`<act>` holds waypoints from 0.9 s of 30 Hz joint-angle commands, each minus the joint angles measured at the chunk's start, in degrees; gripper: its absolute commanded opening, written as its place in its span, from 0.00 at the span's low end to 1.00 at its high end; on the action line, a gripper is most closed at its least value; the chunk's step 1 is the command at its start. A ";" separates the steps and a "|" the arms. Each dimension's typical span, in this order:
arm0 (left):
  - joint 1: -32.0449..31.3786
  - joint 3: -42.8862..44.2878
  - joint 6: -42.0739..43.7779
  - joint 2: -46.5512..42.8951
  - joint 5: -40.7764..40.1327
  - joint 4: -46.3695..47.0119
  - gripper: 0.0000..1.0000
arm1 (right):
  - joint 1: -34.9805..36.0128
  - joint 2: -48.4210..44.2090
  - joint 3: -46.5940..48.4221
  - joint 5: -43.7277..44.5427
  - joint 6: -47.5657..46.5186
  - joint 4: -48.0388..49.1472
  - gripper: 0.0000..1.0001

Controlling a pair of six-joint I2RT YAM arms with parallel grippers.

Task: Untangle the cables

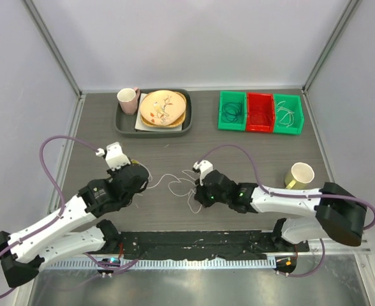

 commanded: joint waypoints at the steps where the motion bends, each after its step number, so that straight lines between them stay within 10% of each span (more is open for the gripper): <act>1: 0.56 -1.26 -4.67 -0.89 -2.07 -3.02 0.00 | 0.07 -8.82 3.22 9.08 3.38 -0.36 0.01; 15: 1.44 -8.47 -10.31 -0.80 0.03 -4.88 0.00 | 0.07 -36.16 4.72 36.51 7.53 -18.38 0.01; 27: 1.44 -10.66 -2.48 -1.42 5.66 3.82 0.00 | -4.57 -11.93 8.49 30.63 7.60 -17.59 0.01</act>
